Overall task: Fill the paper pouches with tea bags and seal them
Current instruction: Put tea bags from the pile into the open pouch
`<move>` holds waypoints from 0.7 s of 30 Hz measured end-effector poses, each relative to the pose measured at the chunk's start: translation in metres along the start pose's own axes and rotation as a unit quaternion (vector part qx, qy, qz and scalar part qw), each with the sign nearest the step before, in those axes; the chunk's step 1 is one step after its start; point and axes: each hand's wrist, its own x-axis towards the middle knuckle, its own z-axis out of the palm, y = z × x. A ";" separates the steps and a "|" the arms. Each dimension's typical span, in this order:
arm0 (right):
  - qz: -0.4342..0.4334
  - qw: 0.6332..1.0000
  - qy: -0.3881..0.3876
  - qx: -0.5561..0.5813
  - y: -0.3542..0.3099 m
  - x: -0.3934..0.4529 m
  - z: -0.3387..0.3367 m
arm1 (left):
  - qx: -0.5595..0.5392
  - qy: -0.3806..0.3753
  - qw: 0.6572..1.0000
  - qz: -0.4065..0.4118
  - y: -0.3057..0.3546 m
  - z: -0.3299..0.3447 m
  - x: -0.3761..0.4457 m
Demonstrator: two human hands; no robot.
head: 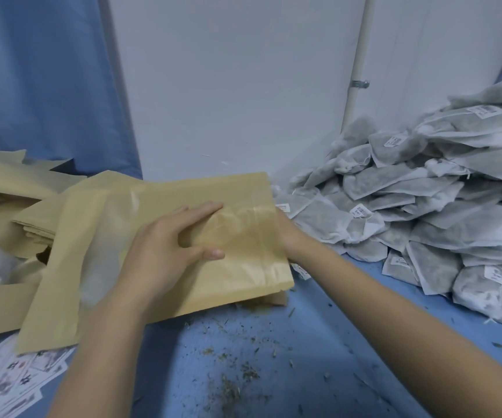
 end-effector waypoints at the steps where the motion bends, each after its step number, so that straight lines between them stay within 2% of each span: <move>1: -0.005 1.000 0.011 -0.002 0.001 0.002 -0.001 | -0.004 0.013 1.000 -0.005 -0.002 -0.001 0.000; 4: 0.000 0.987 0.148 0.056 0.015 0.007 -0.012 | -0.003 0.035 0.999 -0.006 -0.002 -0.001 0.000; 6: 0.087 0.964 0.250 0.014 0.035 0.018 -0.019 | 0.005 0.044 0.999 -0.008 0.000 -0.001 -0.001; 7: 0.146 0.952 0.269 -0.018 0.046 0.025 -0.022 | 0.005 0.048 0.999 -0.009 0.000 -0.002 -0.001; 9: 0.215 0.941 0.260 -0.037 0.062 0.035 -0.023 | 0.005 0.053 0.999 -0.007 -0.001 -0.003 0.000; 12: 0.230 0.945 0.229 -0.026 0.068 0.052 -0.020 | 0.009 0.055 0.998 -0.004 -0.002 -0.004 0.000; 13: 0.236 0.944 0.229 -0.010 0.069 0.055 -0.019 | 0.009 0.054 0.998 -0.003 -0.002 -0.004 0.000; 15: 0.252 0.931 0.248 0.092 0.070 0.056 -0.018 | 0.004 0.053 0.999 -0.004 -0.002 -0.004 -0.001; 17: 0.222 0.915 0.273 0.199 0.072 0.041 -0.018 | -0.001 0.052 0.999 -0.012 -0.004 -0.005 -0.001; 21: 0.093 0.929 0.251 0.255 0.073 -0.011 -0.039 | -0.007 0.036 0.999 -0.020 -0.003 -0.006 -0.001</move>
